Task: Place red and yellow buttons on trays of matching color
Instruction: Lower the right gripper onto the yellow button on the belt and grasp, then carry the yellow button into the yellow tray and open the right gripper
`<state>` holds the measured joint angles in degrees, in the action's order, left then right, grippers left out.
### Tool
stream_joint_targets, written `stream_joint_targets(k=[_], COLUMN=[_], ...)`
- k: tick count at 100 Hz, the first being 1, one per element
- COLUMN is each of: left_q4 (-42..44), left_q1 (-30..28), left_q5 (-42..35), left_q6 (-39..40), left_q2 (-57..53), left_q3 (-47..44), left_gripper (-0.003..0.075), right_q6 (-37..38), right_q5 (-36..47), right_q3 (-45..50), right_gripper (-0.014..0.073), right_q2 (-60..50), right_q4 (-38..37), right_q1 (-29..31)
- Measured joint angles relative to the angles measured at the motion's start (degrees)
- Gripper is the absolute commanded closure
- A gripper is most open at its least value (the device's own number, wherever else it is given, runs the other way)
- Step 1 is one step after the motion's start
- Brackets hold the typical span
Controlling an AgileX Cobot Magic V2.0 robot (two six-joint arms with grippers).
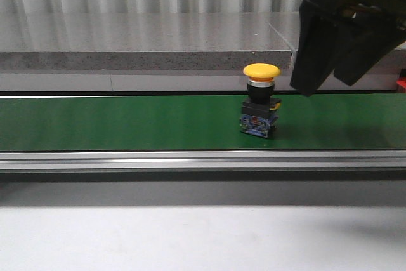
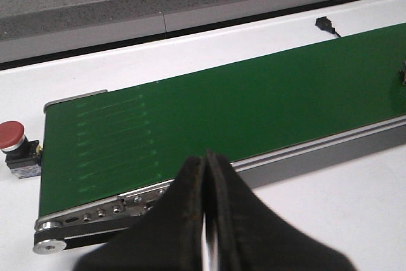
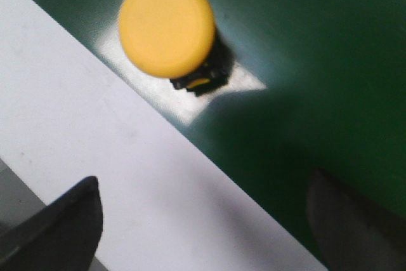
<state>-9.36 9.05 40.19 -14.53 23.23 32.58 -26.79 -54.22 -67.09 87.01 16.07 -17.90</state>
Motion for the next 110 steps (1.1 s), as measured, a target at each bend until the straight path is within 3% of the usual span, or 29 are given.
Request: stream_joint_targets(k=[46,53,68,76,96,110], left_q4=[0.00,0.00,0.00,0.00,0.00,0.00], left_q1=[0.00,0.00,0.00,0.00,0.00,0.00], left_q5=[0.00,0.00,0.00,0.00,0.00,0.00], left_q6=[0.00,0.00,0.00,0.00,0.00,0.00], left_q2=[0.00,0.00,0.00,0.00,0.00,0.00], left_q3=[0.00,0.00,0.00,0.00,0.00,0.00], left_gripper=[0.0741,0.0741,0.0741,0.0741,0.0741,0.0741], right_q6=[-5.31,-5.44,-5.44,-5.44,-5.01,-0.40], right_q5=[6.92,7.82,7.94,7.83,7.83,7.50], right_q3=[-3.38,-3.49,-3.49,-3.49,-3.49,-3.49], right_gripper=[-0.0042,0.0022,0.0311,0.0417,0.0444,0.0444], right_q2=[6.23,6.46,6.55,6.55,5.87,3.25], right_q4=[0.41,0.40,0.40,0.40,0.51,0.86], right_q1=[-1.17,-1.30,-1.30,-1.30,-1.30,-0.87])
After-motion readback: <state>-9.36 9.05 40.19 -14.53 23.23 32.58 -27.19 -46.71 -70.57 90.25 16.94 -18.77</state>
